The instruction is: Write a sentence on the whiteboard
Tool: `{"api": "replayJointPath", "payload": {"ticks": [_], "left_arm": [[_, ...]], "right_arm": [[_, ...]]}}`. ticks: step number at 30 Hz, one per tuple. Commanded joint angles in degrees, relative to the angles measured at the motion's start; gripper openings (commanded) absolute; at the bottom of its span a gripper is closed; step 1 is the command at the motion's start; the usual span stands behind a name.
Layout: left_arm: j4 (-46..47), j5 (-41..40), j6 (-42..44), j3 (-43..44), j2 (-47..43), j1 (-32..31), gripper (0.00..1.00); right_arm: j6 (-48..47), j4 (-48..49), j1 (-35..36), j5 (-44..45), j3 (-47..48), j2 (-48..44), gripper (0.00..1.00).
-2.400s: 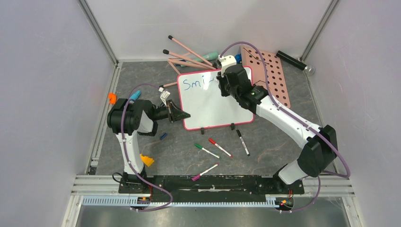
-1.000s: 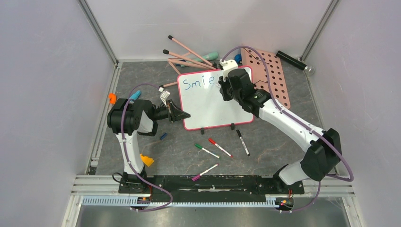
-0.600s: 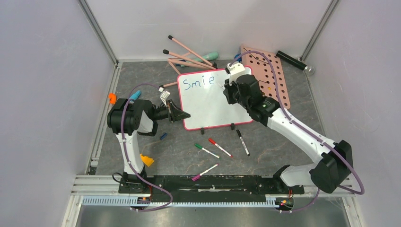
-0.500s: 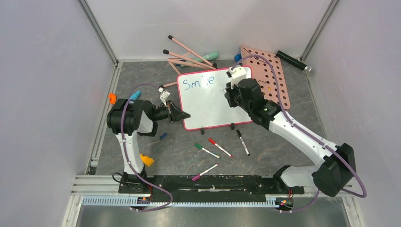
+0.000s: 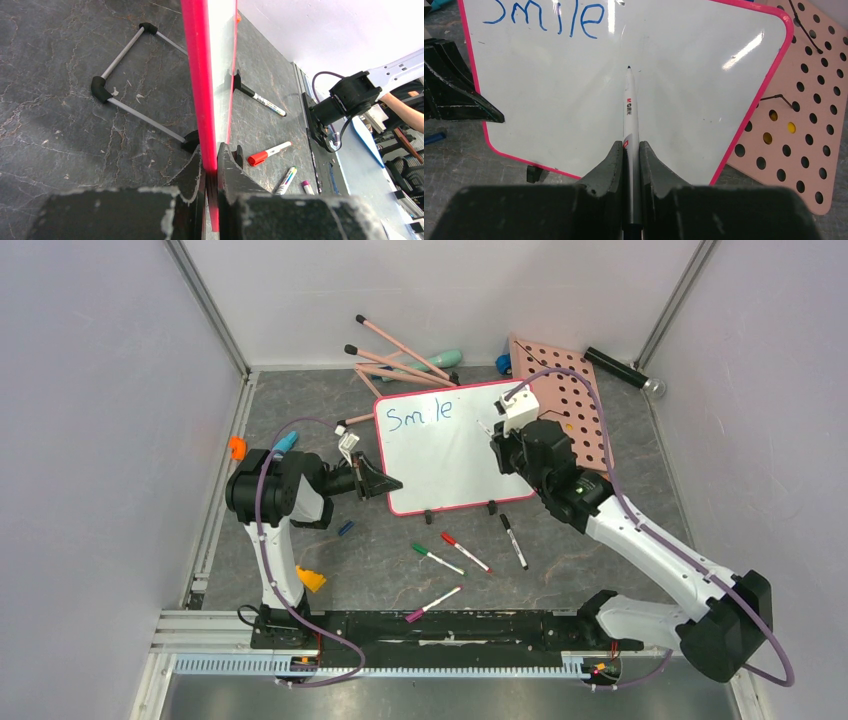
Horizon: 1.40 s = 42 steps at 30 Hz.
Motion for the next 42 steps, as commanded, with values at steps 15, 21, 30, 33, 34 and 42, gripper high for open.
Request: {"api": "replayJointPath", "payload": {"ticks": [15, 21, 30, 33, 34, 42], "left_arm": [[3.15, -4.49, 15.99, -0.88, 2.33, -0.25, 0.02], [3.15, -4.5, 15.95, -0.88, 2.42, -0.21, 0.02], [3.19, -4.5, 15.94, -0.87, 2.45, -0.2, 0.02], [3.19, -4.51, 15.98, -0.83, 2.39, -0.23, 0.02], [3.15, -4.5, 15.94, -0.86, 2.42, -0.18, 0.02], [3.15, -4.41, 15.91, -0.79, 2.44, -0.19, 0.02]], "right_arm": [[0.22, -1.01, -0.21, -1.58, 11.38, 9.61, 0.0], [0.31, -1.33, -0.22, -2.05, 12.59, 11.82, 0.0], [0.32, -1.16, -0.23, -1.98, 13.73, 14.06, 0.0], [0.22, -1.1, -0.21, -1.92, 14.17, 14.69, 0.0], [0.22, -1.1, -0.21, -1.93, 14.35, 14.93, 0.0], [0.3, -1.58, -0.21, -0.54, 14.72, 16.2, 0.0]]}}
